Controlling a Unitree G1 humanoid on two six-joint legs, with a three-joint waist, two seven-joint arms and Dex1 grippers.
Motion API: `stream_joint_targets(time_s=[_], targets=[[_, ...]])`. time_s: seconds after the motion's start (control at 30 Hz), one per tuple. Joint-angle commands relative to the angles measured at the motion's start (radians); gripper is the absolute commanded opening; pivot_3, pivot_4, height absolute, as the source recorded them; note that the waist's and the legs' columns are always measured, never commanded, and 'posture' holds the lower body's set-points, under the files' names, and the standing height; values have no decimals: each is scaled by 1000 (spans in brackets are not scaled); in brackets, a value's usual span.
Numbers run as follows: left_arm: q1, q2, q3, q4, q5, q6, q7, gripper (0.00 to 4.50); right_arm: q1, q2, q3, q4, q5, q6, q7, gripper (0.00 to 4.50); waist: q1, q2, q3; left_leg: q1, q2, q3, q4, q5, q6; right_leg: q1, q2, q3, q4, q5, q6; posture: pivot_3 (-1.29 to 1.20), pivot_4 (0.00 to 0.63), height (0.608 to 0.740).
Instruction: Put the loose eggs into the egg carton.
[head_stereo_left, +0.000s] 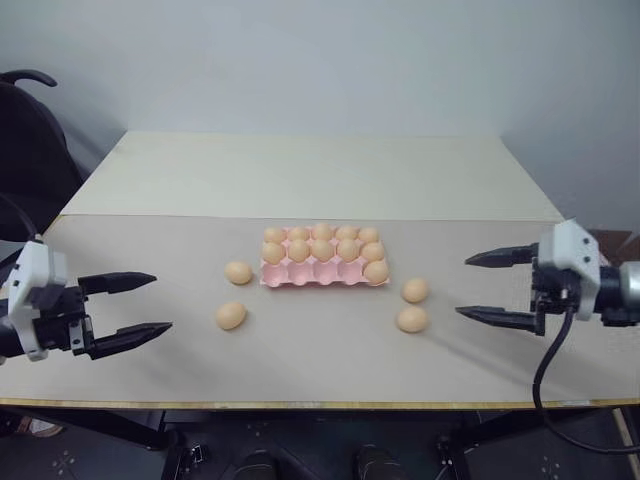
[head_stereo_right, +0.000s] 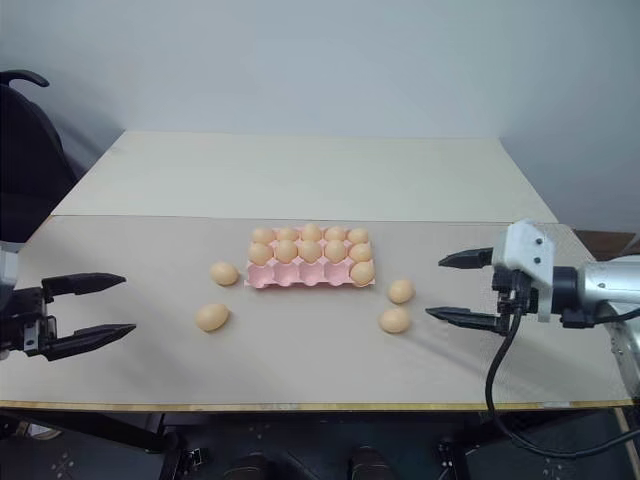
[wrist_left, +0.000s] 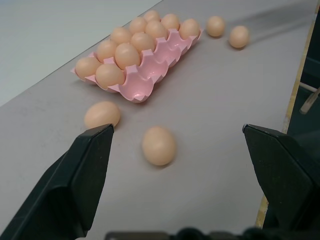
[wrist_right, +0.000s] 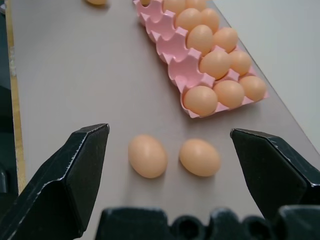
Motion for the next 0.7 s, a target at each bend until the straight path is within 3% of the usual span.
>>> stream_joint_targets(time_s=[0.03, 0.17, 0.5, 0.6, 0.7], targets=[[-18, 15, 23, -18, -23, 4, -8, 4493, -10, 42, 100, -17, -115, -100, -42, 4500, -1, 0, 0, 0, 0, 0, 0, 0, 0, 0, 0, 0, 0, 0, 0, 0, 150, 740], [-39, 23, 7, -7, -22, 6, -15, 4493, -40, 106, 219, 53, -250, -194, -86, 4500, -2, 0, 0, 0, 0, 0, 0, 0, 0, -1, 0, 0, 0, 0, 0, 0, 150, 740], [-47, 21, 8, -12, -18, 18, -25, 4493, -107, 213, 341, 208, -365, -256, -125, 4500, -1, 0, 0, -1, 0, 0, 0, 0, 0, -1, 0, 0, 0, 0, 0, 0, 150, 740], [-41, 18, 15, -21, -20, 25, -21, 4500, -115, 228, 351, 230, -370, -256, -123, 3899, -1, 0, 0, -1, 0, 0, 0, 0, 0, -1, 0, 0, 0, 0, 0, 0, 150, 740], [-36, 17, 18, -30, -22, 30, -17, 4500, -121, 238, 356, 242, -385, -261, -123, 2859, -1, 0, 0, -1, 0, 0, 0, 0, 0, -1, 0, 0, 0, 0, 0, 0, 150, 740]])
